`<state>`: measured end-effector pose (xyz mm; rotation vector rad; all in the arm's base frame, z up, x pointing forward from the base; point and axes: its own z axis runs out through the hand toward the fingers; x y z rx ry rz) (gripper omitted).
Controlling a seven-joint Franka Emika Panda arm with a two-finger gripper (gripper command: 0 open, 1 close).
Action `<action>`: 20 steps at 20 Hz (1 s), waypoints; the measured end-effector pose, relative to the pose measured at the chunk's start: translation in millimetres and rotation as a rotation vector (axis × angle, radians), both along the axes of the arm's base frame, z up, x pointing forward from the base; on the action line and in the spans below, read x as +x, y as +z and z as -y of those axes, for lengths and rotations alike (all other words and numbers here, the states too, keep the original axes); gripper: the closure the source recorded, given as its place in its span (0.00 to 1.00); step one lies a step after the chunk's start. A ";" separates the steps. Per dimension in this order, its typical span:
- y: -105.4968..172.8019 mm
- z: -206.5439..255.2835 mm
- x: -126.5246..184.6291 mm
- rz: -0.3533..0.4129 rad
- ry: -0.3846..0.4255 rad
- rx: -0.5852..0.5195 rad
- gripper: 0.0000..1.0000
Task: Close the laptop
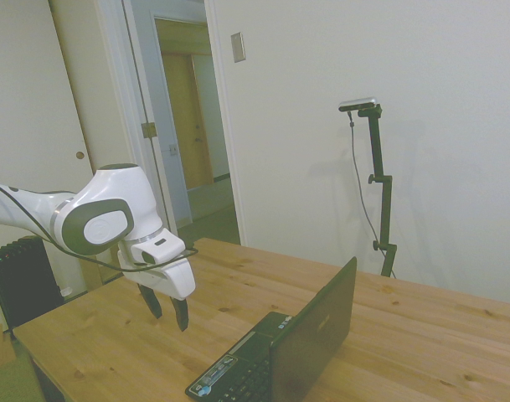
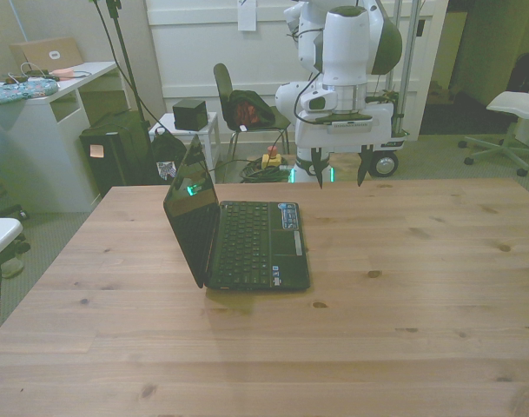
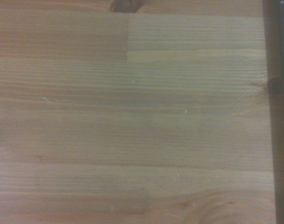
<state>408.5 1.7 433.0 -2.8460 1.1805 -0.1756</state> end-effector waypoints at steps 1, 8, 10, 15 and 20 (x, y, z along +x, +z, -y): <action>-0.2 -0.1 0.1 0.000 0.000 0.001 0.00; 86.0 43.3 46.0 0.085 -0.111 -0.041 0.00; 109.6 58.5 64.2 0.094 -0.142 -0.042 0.00; 163.1 99.6 85.3 0.117 -0.218 -0.027 0.00; 206.7 154.9 69.0 0.129 -0.320 -0.023 0.00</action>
